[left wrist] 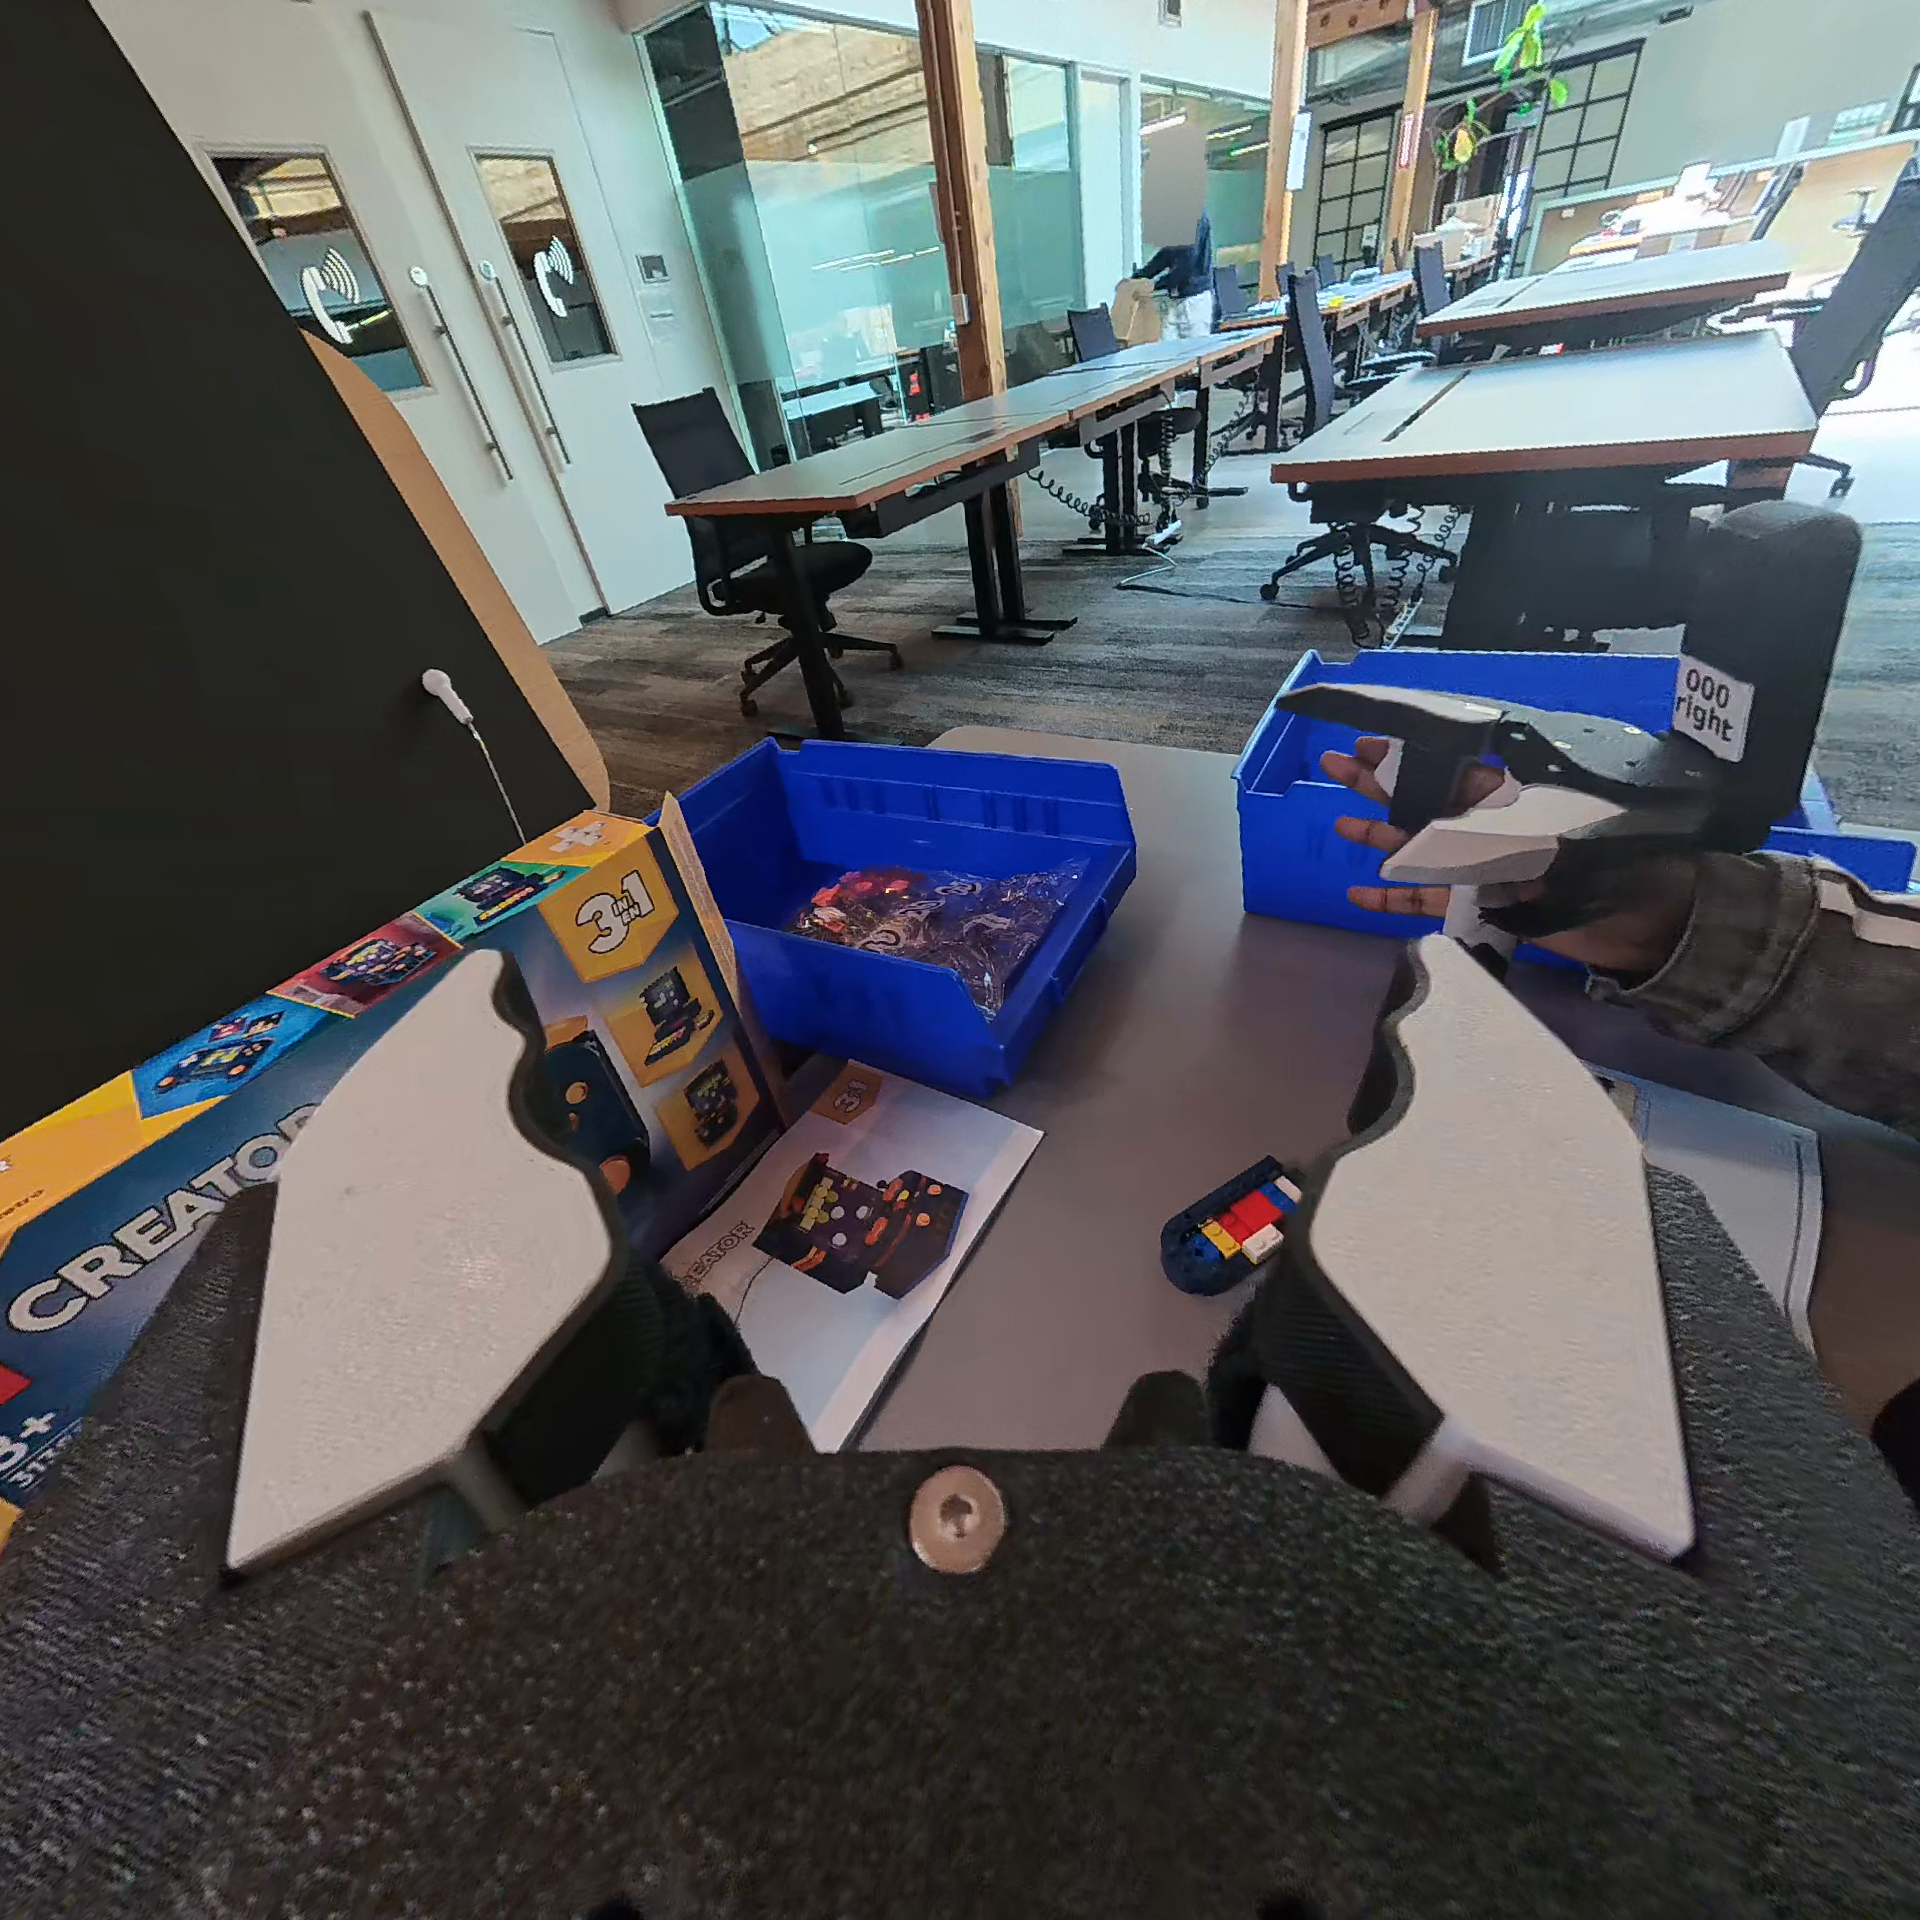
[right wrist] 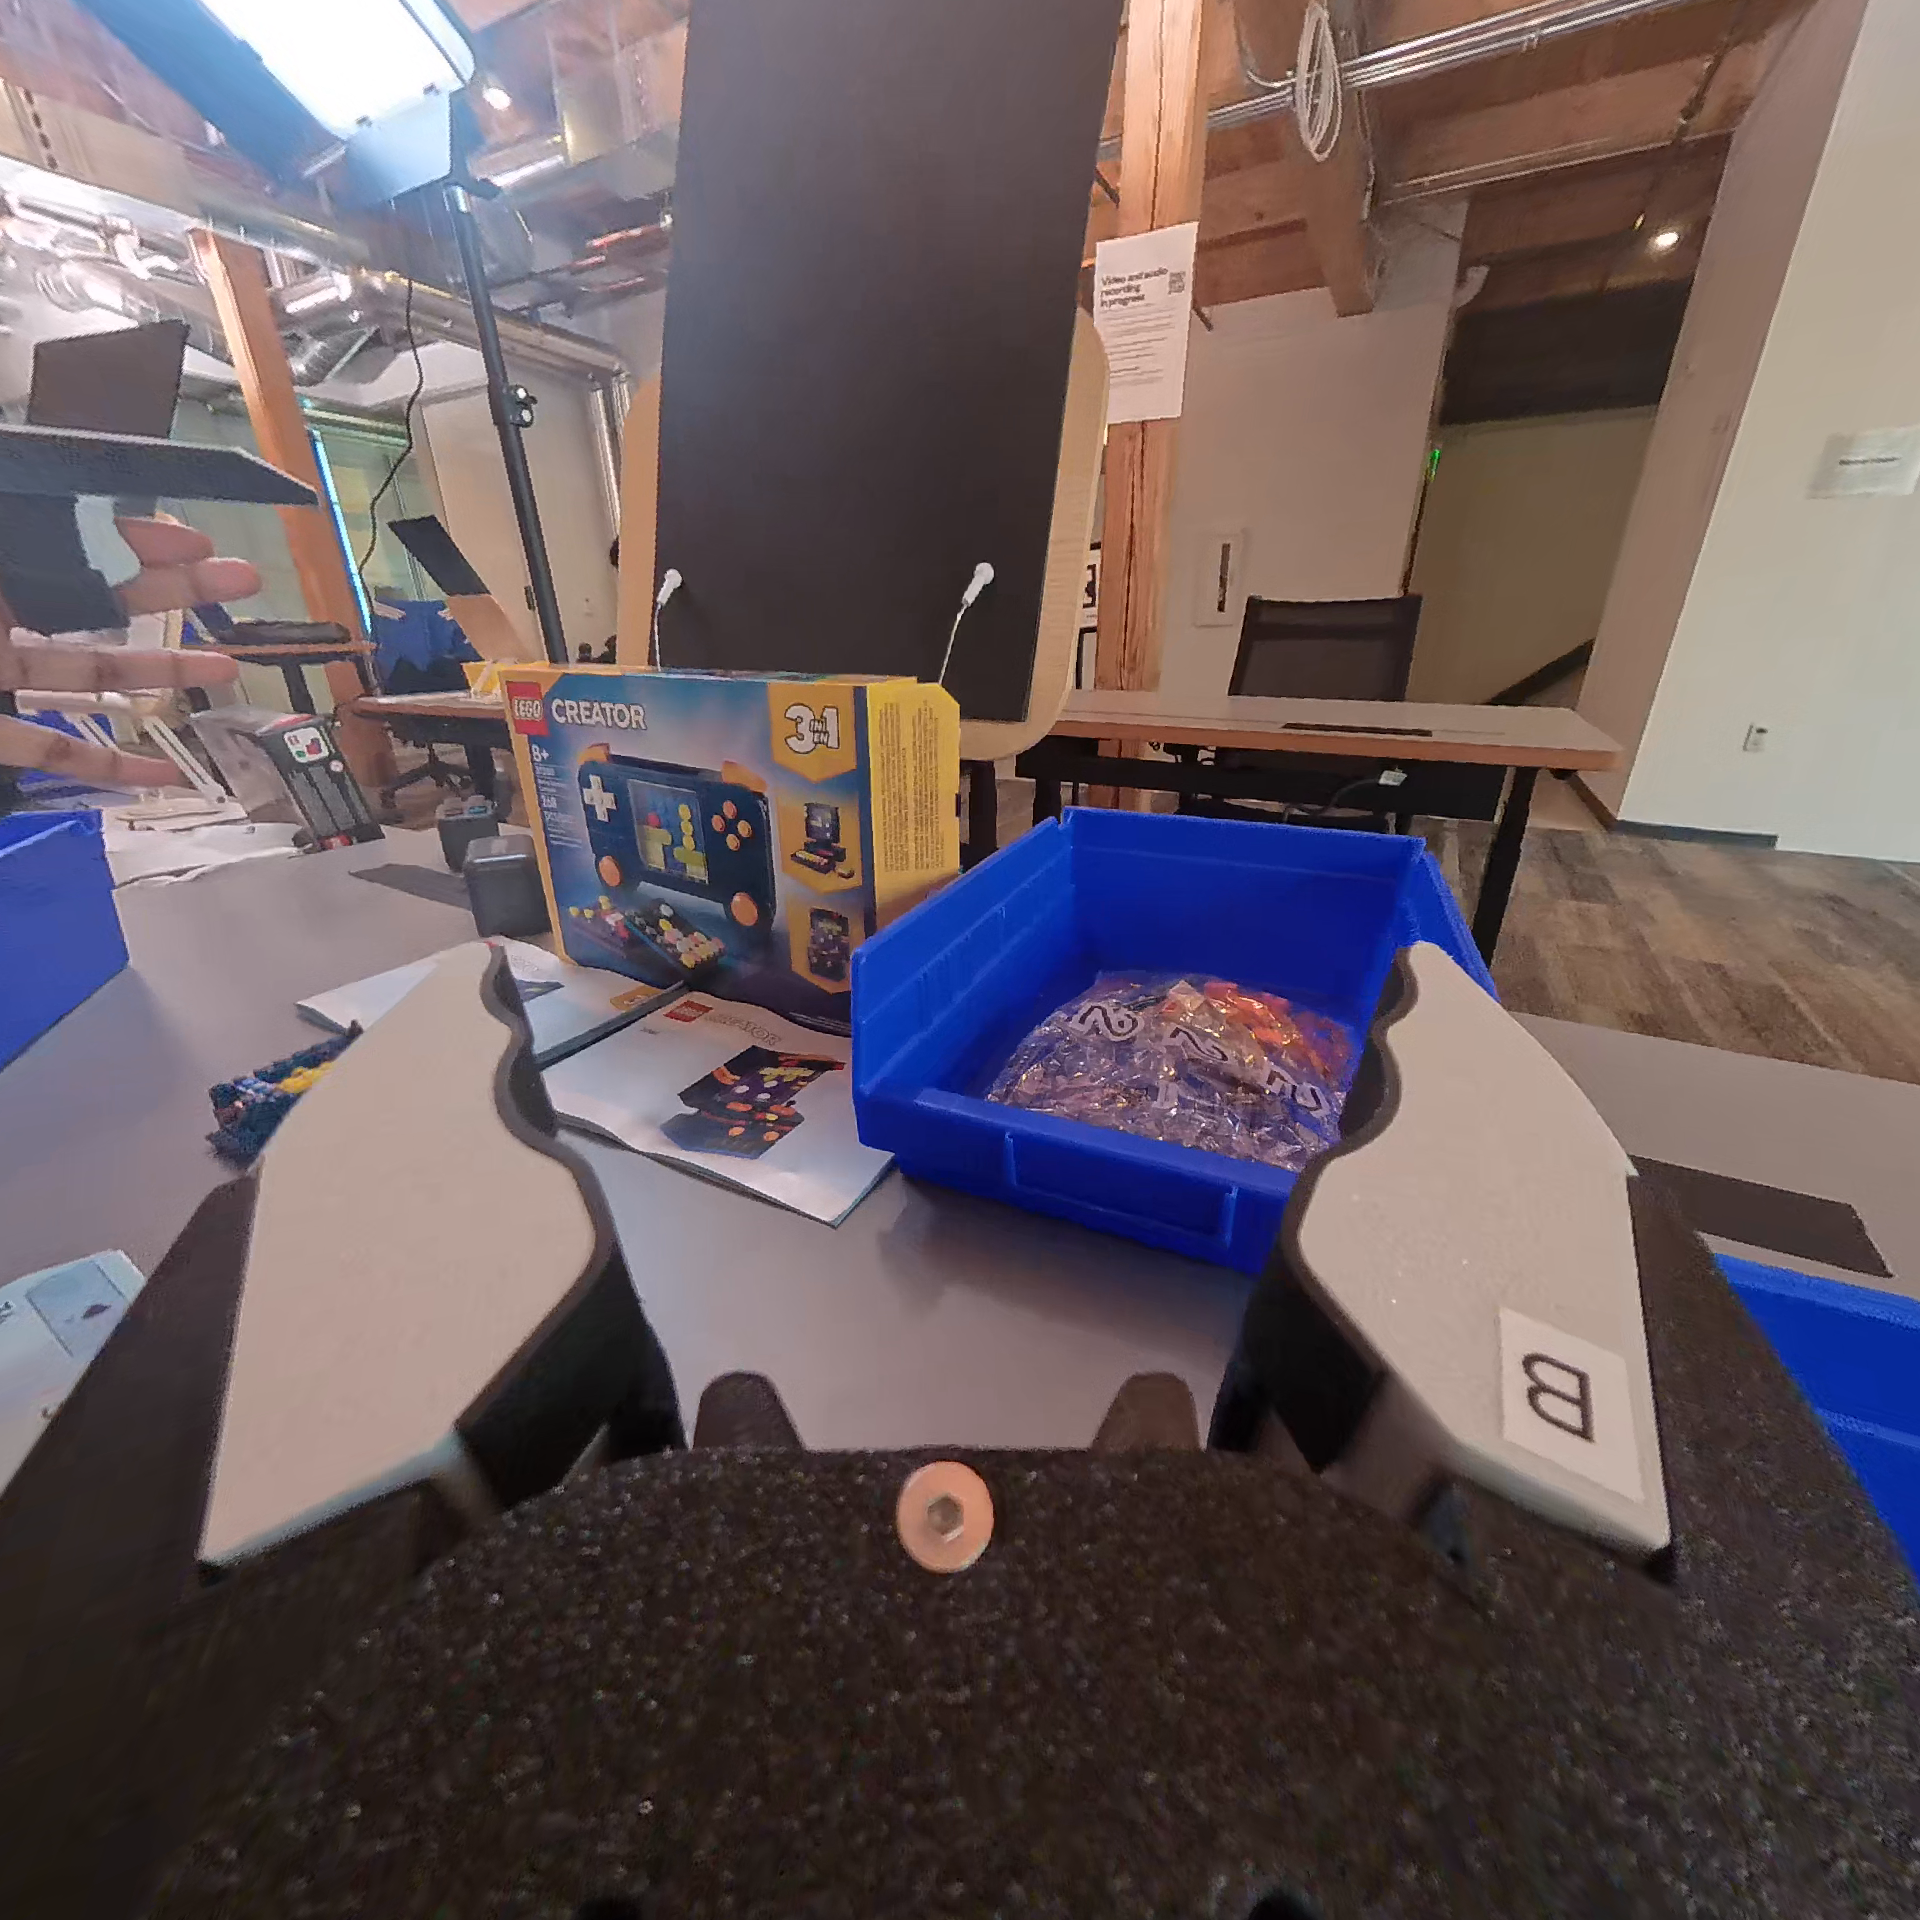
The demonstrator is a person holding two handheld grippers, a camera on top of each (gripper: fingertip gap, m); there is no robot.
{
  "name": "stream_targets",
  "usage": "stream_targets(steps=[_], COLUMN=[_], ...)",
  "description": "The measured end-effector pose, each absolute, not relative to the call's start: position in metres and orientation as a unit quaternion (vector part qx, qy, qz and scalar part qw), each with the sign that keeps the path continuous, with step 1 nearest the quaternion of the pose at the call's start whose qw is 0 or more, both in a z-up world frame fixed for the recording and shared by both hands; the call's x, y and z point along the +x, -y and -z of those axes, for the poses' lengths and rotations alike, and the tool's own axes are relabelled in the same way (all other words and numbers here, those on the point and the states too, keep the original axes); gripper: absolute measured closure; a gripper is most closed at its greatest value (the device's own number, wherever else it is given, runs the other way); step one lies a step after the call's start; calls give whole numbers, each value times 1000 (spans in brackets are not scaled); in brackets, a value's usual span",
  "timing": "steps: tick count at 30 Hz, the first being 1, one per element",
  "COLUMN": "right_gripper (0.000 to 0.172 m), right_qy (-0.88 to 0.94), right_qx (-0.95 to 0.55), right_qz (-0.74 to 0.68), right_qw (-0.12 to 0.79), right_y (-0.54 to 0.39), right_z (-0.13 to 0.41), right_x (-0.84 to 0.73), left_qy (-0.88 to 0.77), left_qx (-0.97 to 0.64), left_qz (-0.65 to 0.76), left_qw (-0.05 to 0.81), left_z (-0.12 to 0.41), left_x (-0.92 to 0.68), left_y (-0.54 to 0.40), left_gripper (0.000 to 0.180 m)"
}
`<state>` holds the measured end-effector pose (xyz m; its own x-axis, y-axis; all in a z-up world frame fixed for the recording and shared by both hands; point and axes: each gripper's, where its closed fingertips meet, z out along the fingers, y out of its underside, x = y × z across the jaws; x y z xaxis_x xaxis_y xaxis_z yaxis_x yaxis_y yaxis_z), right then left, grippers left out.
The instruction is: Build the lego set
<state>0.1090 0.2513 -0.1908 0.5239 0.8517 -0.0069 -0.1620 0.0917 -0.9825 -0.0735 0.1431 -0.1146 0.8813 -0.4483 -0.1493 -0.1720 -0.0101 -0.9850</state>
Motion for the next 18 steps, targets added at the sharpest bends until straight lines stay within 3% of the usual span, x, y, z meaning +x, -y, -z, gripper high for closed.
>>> stream_targets(steps=[18], right_gripper=[26], right_qy=[347], right_qx=[-568], right_qz=[-360], right_qw=[654], right_y=[-248], right_z=[209], right_x=[97], left_qy=[-229], left_qx=[-706], left_qz=[107], left_qw=[662], left_z=[116], left_x=[-70], left_y=[-140], left_gripper=[34])
